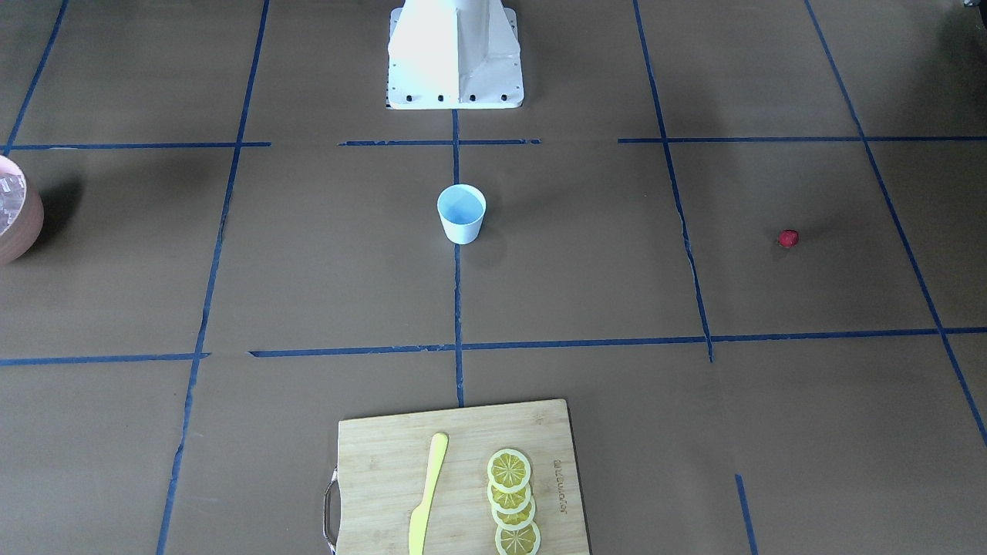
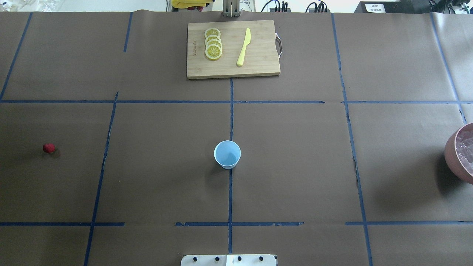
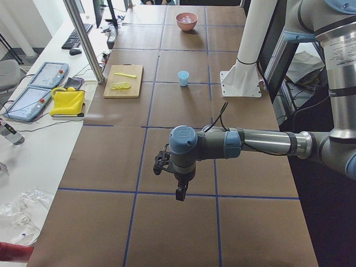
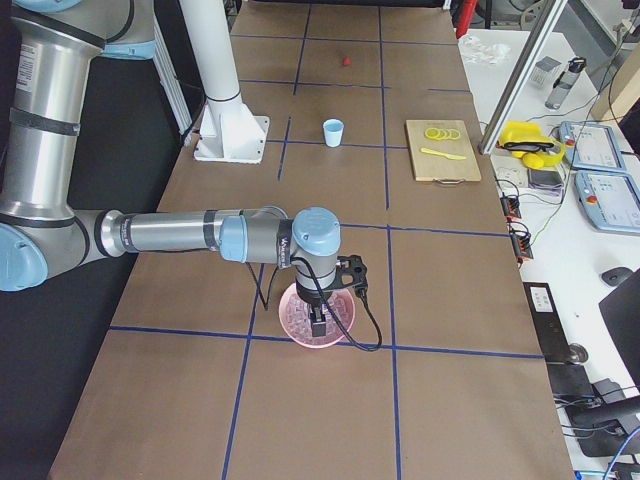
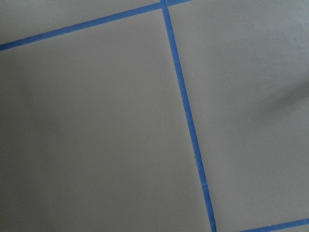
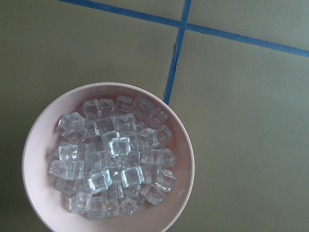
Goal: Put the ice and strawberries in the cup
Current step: 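Lower the right gripper into the pink bowl of ice cubes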
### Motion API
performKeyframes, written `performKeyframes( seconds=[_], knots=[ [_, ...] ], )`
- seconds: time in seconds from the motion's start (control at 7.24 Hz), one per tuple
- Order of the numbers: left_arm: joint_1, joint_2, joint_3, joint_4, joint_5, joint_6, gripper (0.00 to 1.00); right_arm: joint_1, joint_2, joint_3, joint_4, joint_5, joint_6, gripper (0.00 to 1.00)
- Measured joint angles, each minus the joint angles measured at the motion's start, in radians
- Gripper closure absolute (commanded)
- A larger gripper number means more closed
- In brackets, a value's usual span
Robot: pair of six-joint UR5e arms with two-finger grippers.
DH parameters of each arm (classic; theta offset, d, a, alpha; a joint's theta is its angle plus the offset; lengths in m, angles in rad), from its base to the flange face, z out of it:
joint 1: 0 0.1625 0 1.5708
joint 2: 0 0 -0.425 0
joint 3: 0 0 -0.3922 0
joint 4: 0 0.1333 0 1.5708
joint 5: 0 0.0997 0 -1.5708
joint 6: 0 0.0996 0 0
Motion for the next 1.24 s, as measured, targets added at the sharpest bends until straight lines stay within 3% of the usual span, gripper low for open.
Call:
performKeyframes(
  seconds=[0.55,0.83,1.24],
  knots=[
    [0.0,0.001,0.0,-0.004,-0.005,0.004,0.0,-0.001,0.013,0.012,0.015,0.001,-0.001,0.0],
    [0.0,0.002,0.0,-0.002,-0.005,0.005,0.0,-0.014,0.017,0.014,0.108,0.003,-0.001,0.01],
    [0.0,0.004,0.0,0.0,-0.005,0.005,0.0,-0.16,0.015,-0.025,0.25,-0.002,-0.006,0.02]
  ],
)
